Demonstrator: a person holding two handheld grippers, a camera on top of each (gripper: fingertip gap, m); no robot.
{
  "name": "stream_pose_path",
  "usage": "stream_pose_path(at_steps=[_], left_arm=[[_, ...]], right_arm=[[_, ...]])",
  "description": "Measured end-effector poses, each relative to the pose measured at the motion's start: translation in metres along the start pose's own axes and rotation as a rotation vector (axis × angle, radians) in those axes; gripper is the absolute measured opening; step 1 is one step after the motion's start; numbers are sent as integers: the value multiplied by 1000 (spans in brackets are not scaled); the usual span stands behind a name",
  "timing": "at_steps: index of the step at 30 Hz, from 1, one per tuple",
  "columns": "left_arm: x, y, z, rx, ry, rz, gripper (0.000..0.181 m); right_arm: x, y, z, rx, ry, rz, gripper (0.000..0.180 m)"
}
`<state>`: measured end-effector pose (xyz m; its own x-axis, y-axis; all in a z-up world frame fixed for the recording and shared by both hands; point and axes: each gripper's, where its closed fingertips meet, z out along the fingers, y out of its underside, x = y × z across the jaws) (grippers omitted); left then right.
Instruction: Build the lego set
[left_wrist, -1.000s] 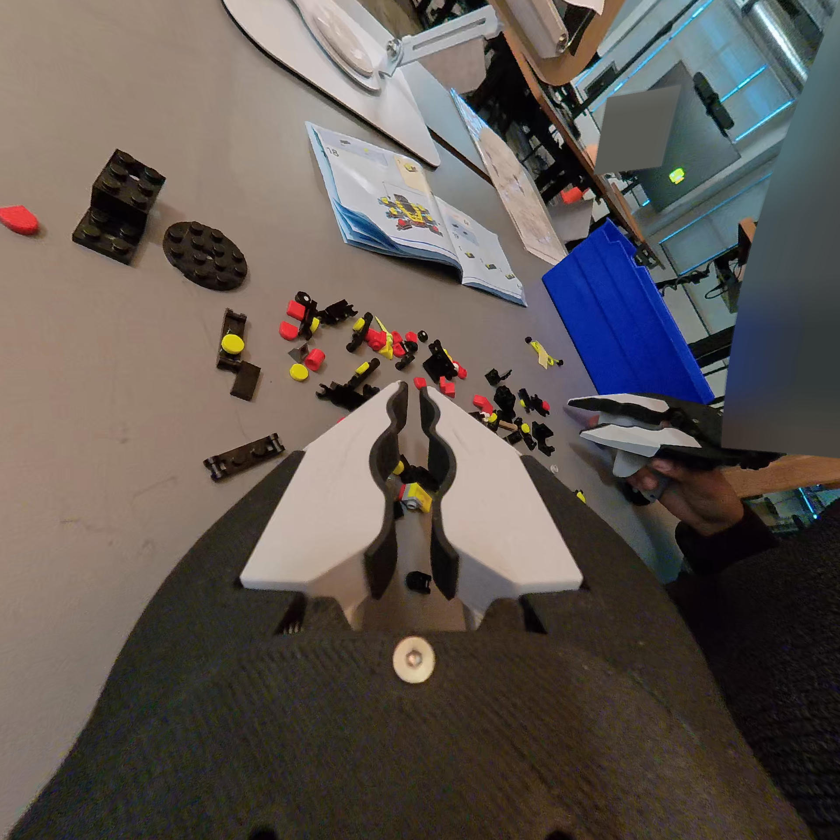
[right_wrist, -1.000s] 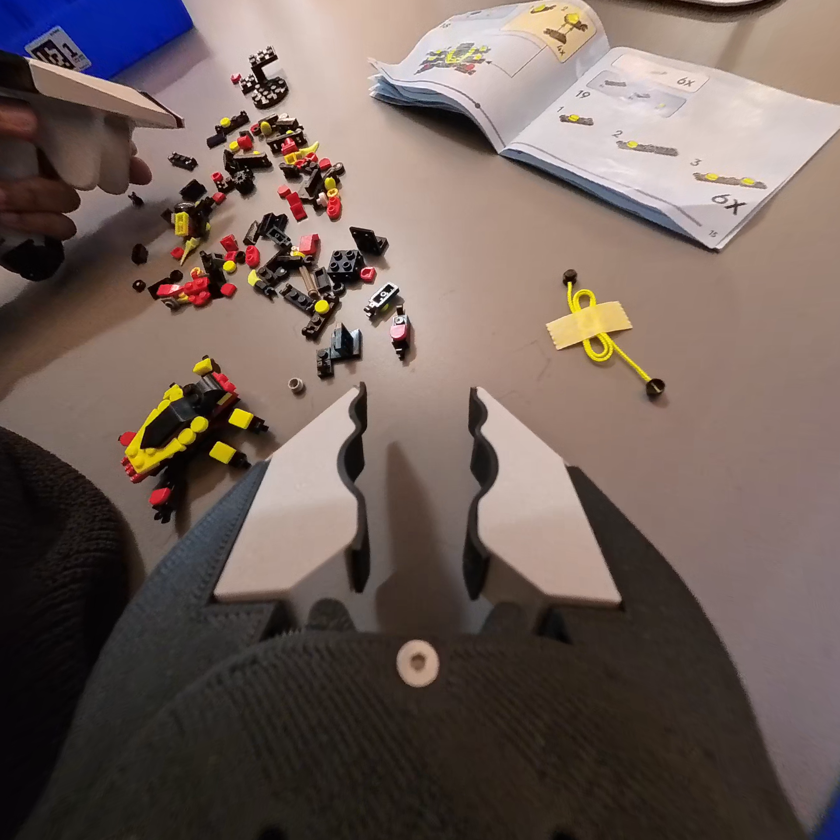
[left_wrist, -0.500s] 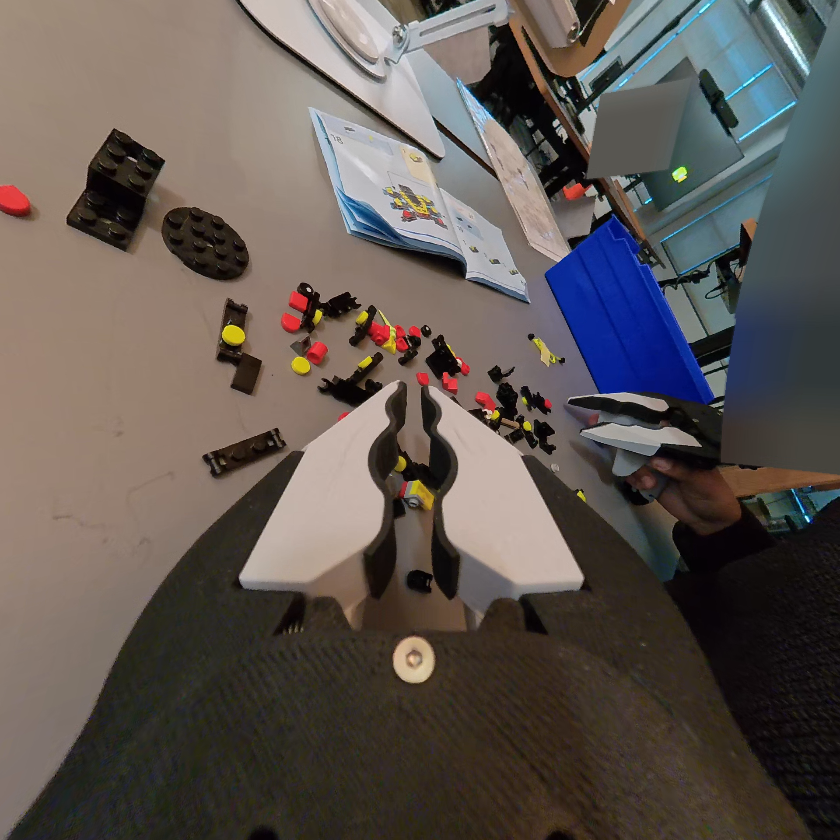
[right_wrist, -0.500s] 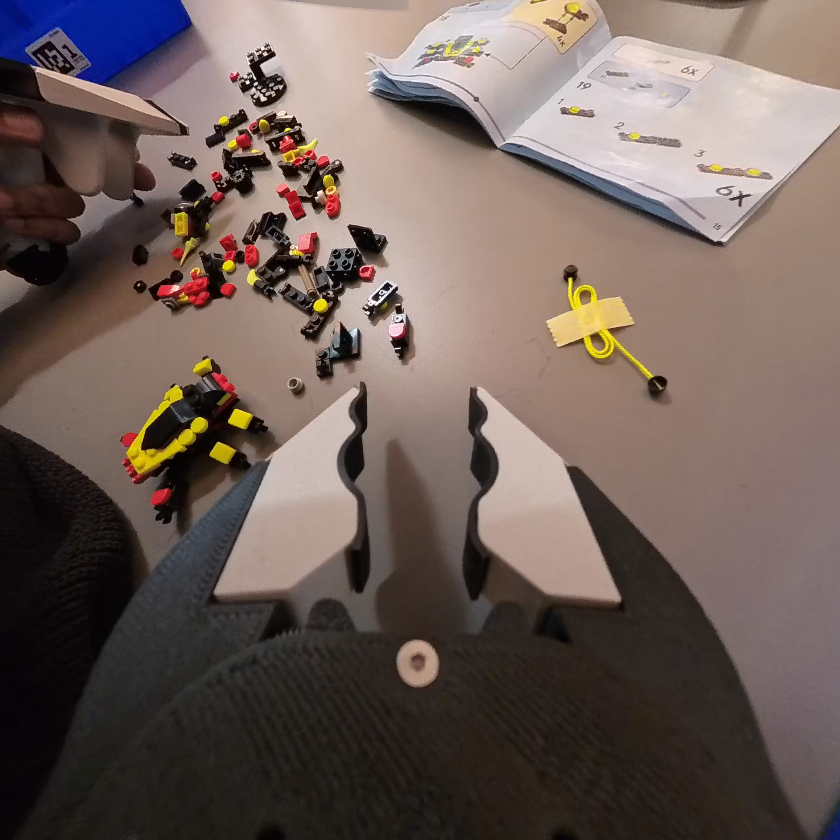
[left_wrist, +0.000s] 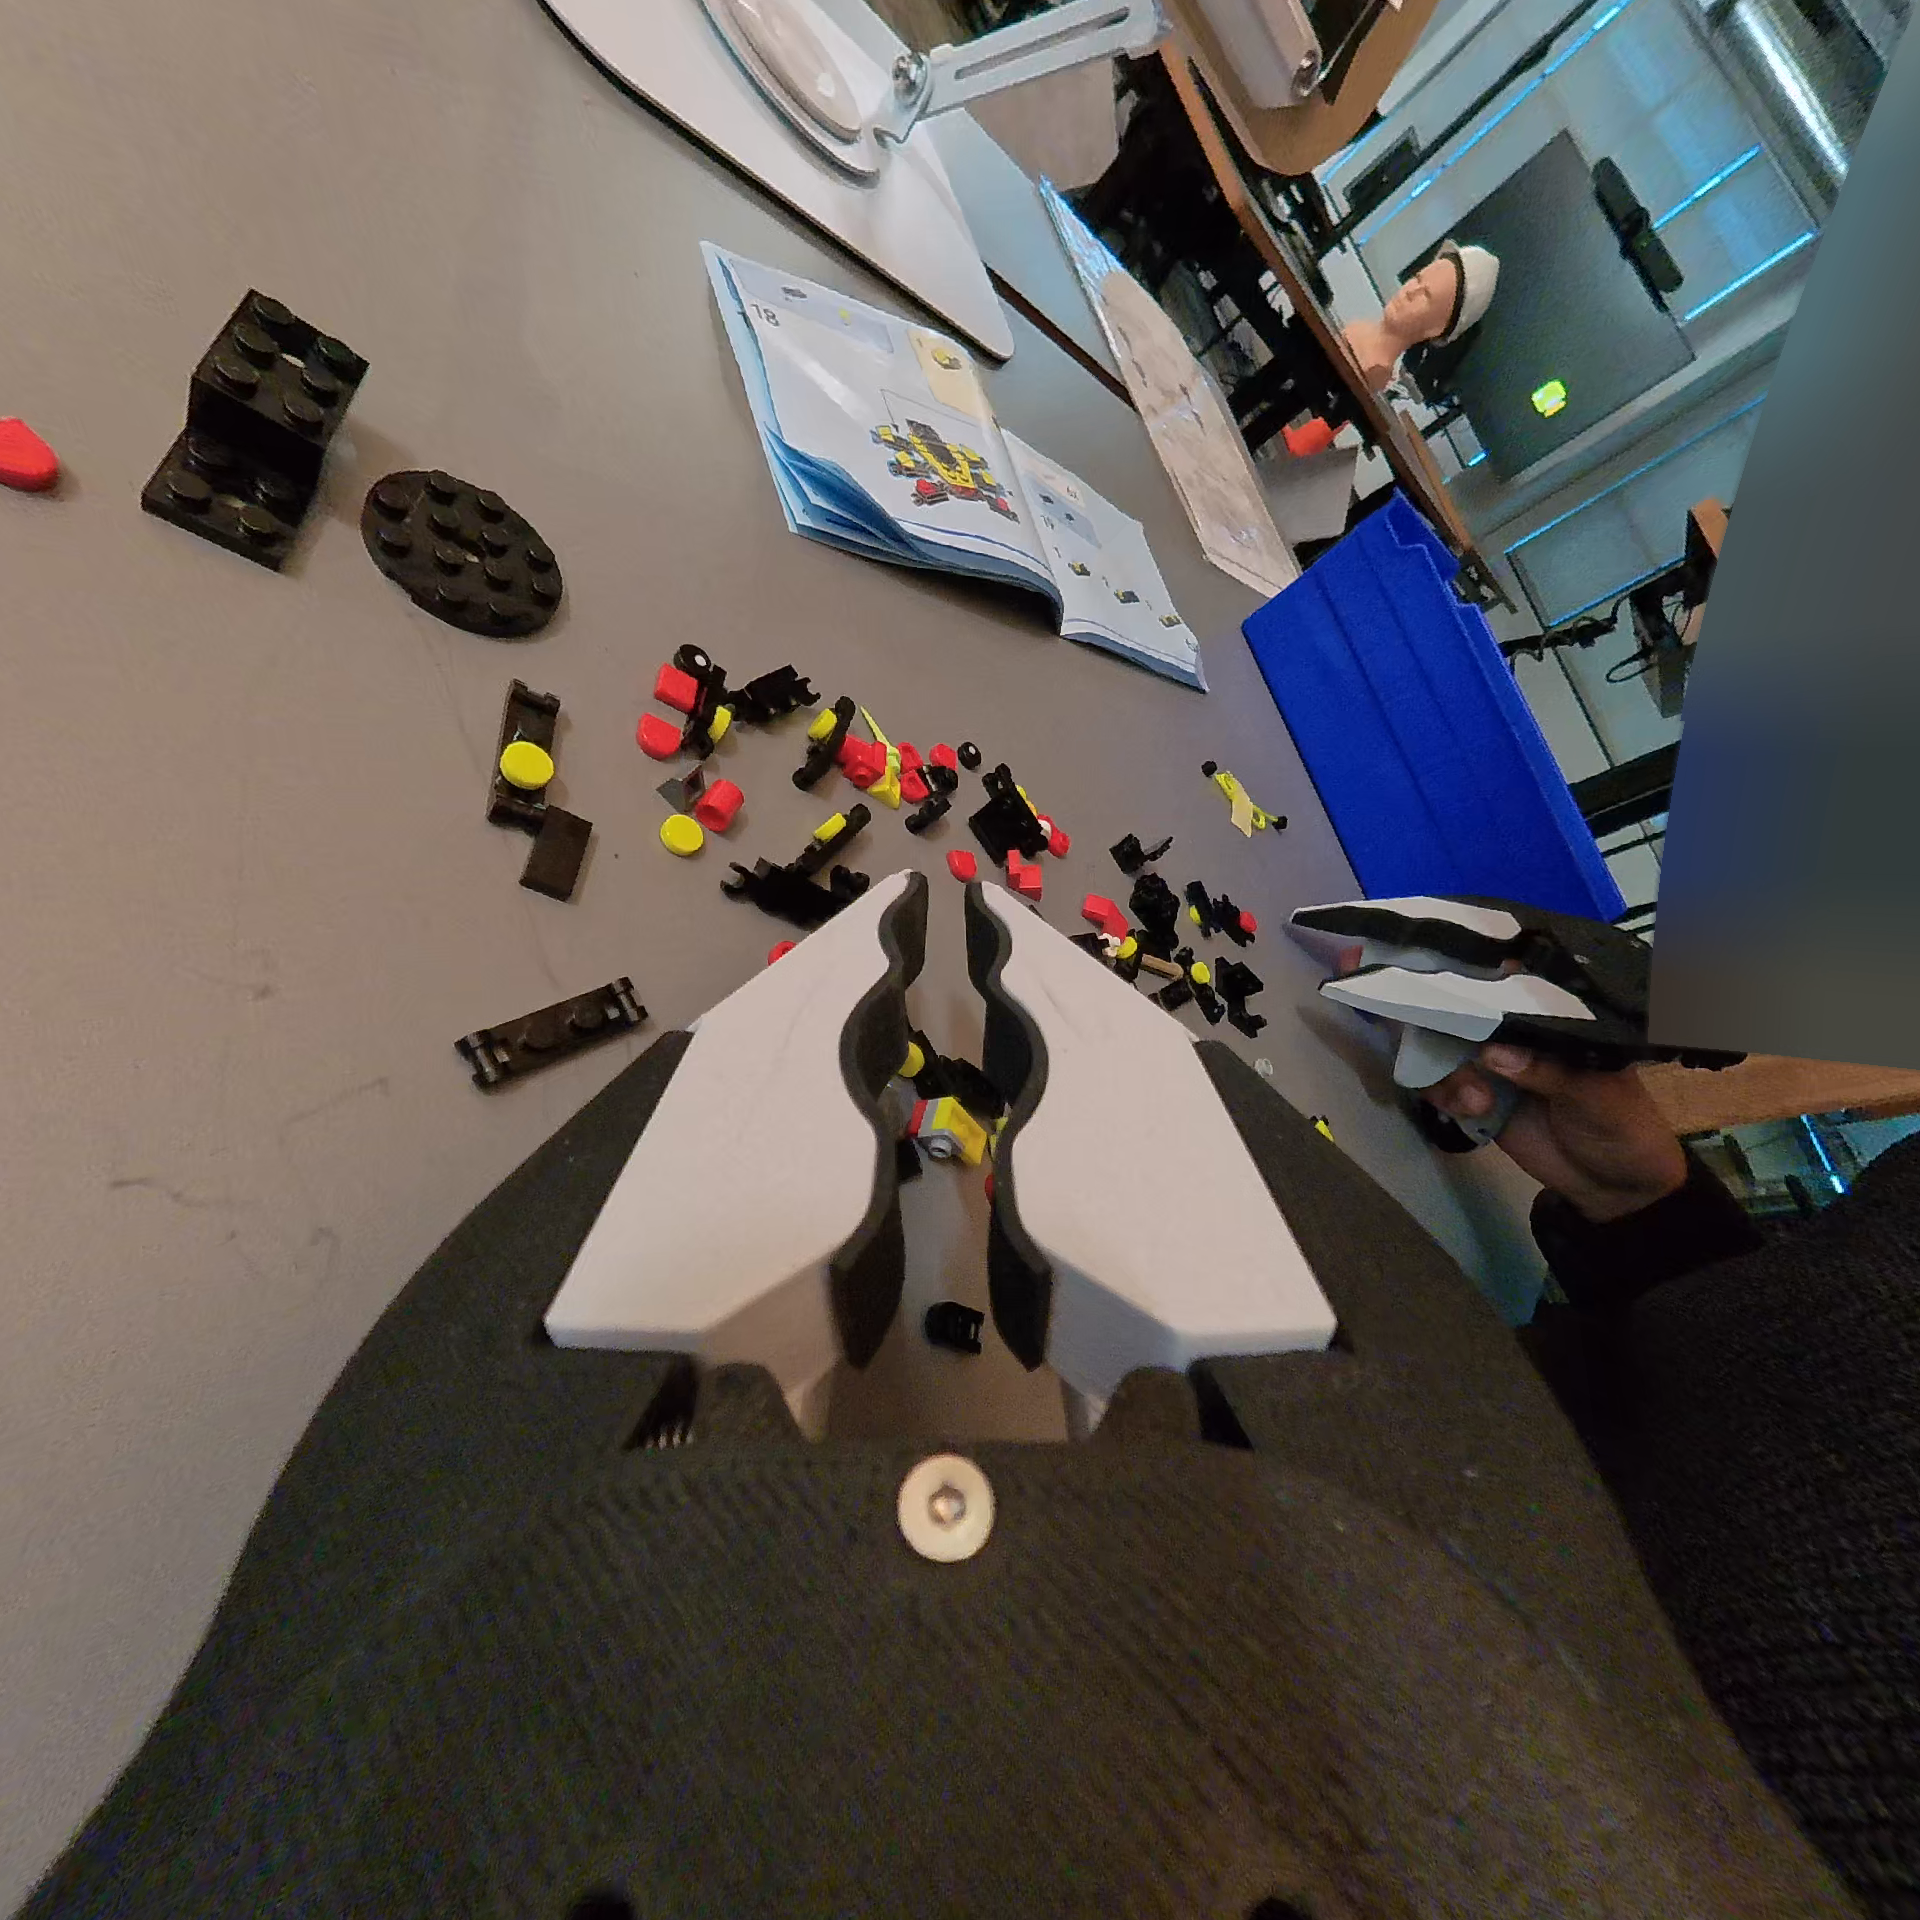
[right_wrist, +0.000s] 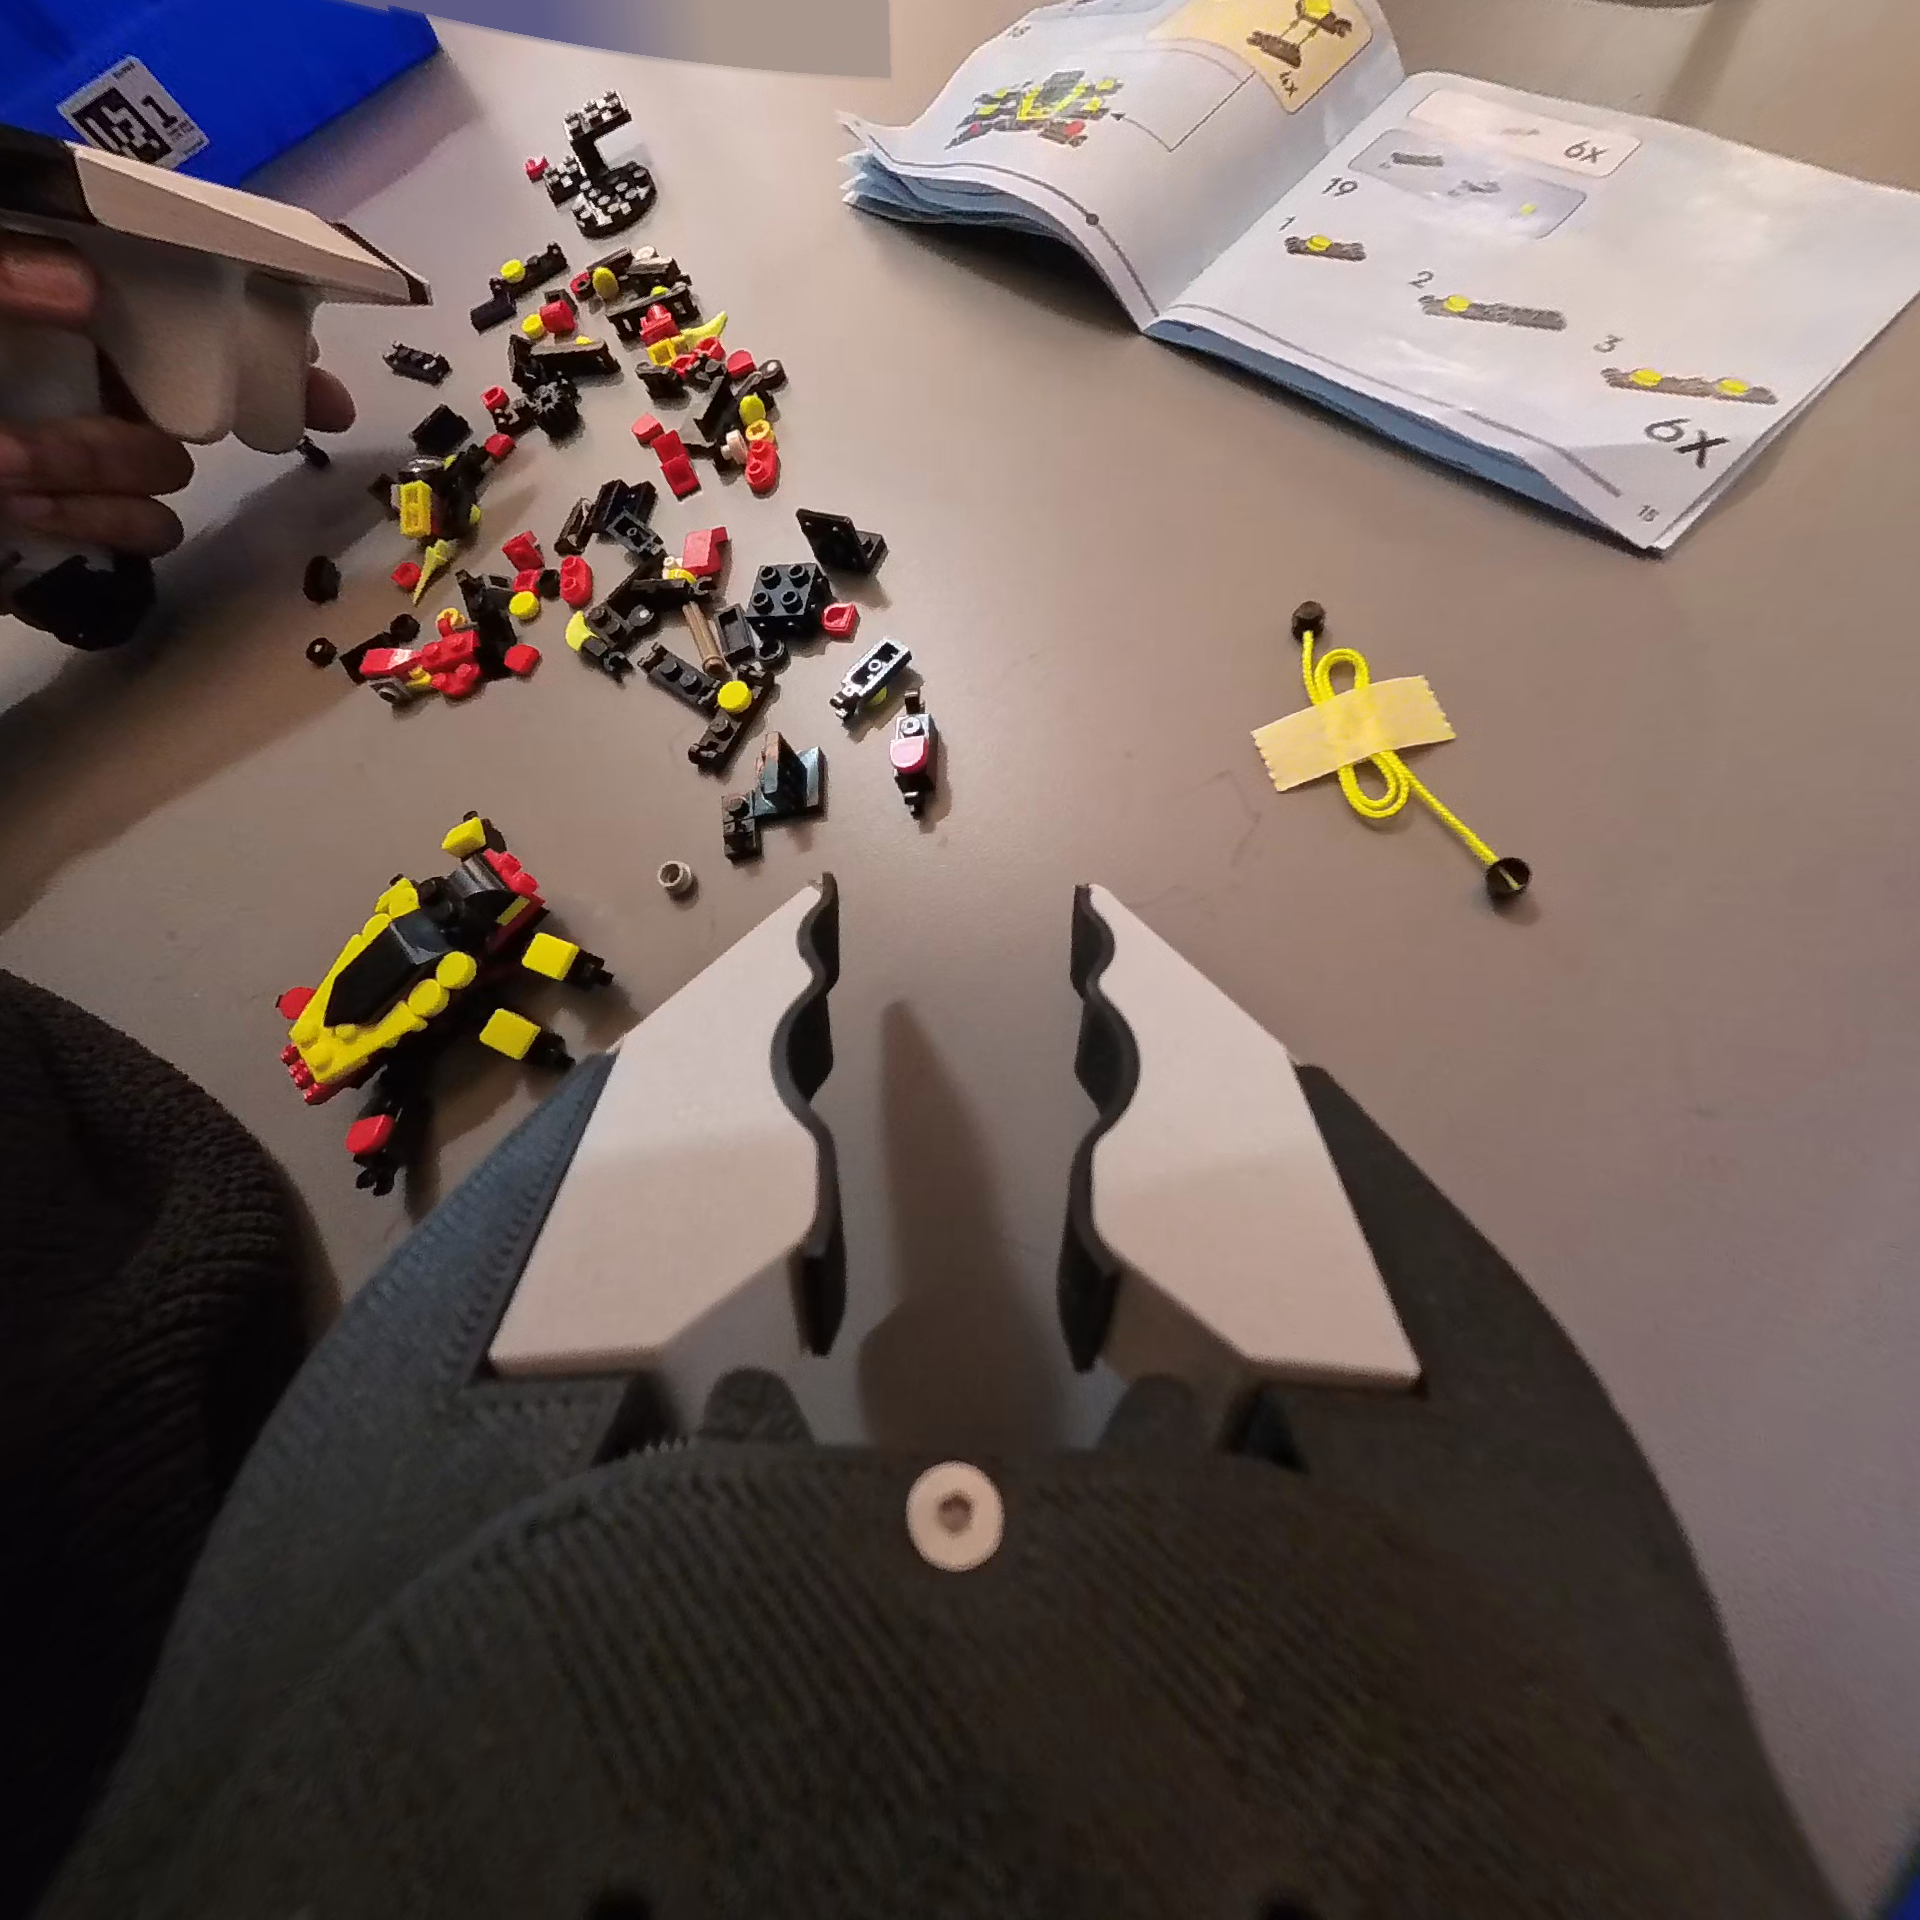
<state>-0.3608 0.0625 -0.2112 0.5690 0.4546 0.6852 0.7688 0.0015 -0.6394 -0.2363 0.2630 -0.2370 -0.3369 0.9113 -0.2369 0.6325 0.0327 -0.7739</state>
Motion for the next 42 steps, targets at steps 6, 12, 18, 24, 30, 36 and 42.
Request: stream_pose_path(at_steps=[6, 12, 18, 24, 30, 36, 42], left_arm=[[0, 1, 1, -4, -1, -1, 4], [4, 0, 0, -1, 13, 3, 4], [14, 1, 0, -5, 35, 45, 2], [23, 1, -1, -13, 52, 78, 3], [33, 3, -4, -23, 70, 113, 4], [42, 8, -6, -46, 77, 155, 6], [47, 14, -6, -70, 75, 198, 8]], right_arm=[[0, 0, 0, -1, 0, 2, 44], [0, 0, 0, 0, -1, -4, 43], [-3, 0, 0, 0, 2, -35, 43], [-6, -3, -2, 9, 10, -63, 43], [-9, -4, -5, 12, 23, -109, 42], [-13, -6, -8, 18, 38, -151, 41], [-16, -7, -10, 21, 46, -181, 41]])
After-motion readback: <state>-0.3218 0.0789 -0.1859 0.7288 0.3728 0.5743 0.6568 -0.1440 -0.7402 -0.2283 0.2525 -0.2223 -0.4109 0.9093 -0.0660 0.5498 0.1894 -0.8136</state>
